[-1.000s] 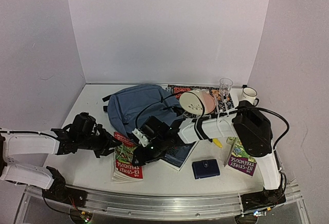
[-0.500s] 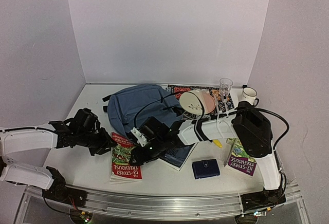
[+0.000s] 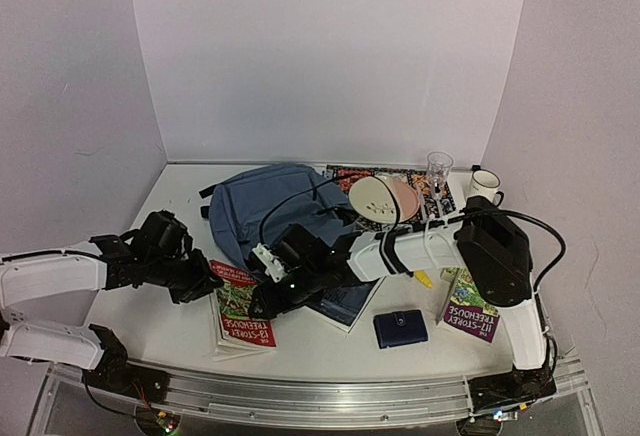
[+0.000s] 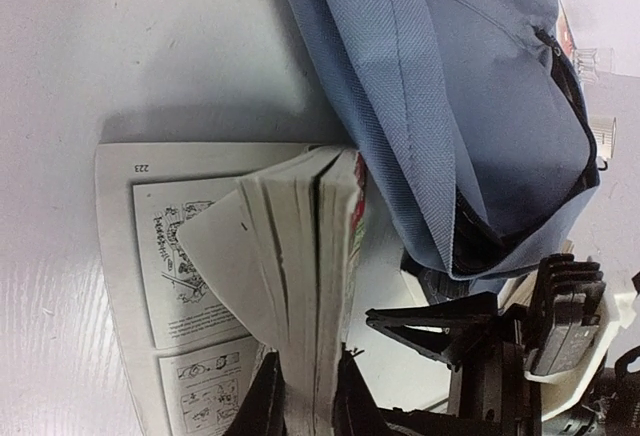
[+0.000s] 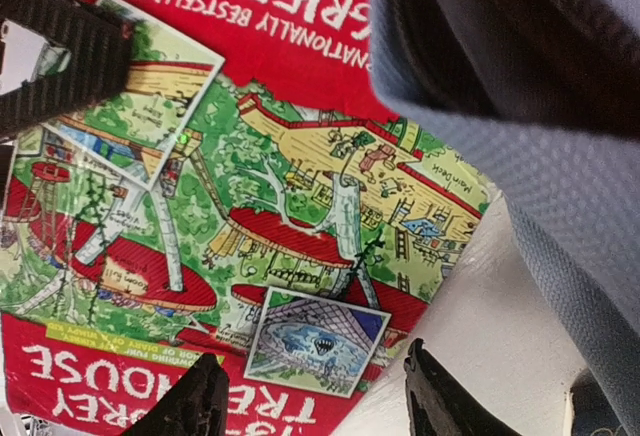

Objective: Pack the student bag
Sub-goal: Pick up the book at the center of the board.

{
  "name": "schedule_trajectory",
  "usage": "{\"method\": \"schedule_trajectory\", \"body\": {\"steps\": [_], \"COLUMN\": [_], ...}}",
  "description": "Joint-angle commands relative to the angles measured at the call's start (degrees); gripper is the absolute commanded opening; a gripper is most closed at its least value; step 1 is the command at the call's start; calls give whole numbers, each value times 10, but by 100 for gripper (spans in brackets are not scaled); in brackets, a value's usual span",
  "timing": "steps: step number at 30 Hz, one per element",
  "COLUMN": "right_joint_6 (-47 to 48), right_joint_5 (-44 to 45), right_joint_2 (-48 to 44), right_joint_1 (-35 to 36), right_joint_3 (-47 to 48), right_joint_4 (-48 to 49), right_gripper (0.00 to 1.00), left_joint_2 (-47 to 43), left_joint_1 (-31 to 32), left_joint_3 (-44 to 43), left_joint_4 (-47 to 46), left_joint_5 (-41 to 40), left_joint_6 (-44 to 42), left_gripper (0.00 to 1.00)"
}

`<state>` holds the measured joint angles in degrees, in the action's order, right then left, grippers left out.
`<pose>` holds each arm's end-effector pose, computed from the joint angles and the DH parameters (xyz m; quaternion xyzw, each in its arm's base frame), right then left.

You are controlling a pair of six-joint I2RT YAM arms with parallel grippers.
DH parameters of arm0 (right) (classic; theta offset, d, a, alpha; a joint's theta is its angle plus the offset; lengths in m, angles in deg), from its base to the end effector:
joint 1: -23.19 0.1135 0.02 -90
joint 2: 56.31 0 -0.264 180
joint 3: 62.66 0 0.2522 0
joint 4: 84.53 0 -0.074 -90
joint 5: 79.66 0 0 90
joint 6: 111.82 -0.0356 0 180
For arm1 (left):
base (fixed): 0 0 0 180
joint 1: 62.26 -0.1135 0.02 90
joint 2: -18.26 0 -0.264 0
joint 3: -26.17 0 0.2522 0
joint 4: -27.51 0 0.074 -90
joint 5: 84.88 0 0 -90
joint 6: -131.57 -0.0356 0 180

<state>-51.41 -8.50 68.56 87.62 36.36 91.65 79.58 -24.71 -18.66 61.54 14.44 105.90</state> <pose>0.2018 0.4483 0.1668 -0.3338 0.7892 0.4591 0.2345 0.1586 -0.1292 0.1893 -0.1906 0.9190 -0.3096 0.1527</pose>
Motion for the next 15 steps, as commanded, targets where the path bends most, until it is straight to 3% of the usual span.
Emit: {"method": "schedule_trajectory", "body": {"steps": [1,10,15], "right_joint_6": [19,71,42], "right_joint_5": [14,22,7], "right_joint_2": [-54,-141,-168], "right_joint_1": [3,3,-3], "right_joint_3": [-15,-94,-99], "right_joint_4": [8,80,92], "right_gripper": [62,79,87], "left_joint_2": [-37,-81,-108], "left_joint_1": [2,2,2], "left_joint_3": [-38,-100,-155], "left_joint_4": [11,64,73], "left_joint_5": [-11,-19,-21], "left_joint_6": [0,1,-7], "left_gripper": [2,2,2]}}
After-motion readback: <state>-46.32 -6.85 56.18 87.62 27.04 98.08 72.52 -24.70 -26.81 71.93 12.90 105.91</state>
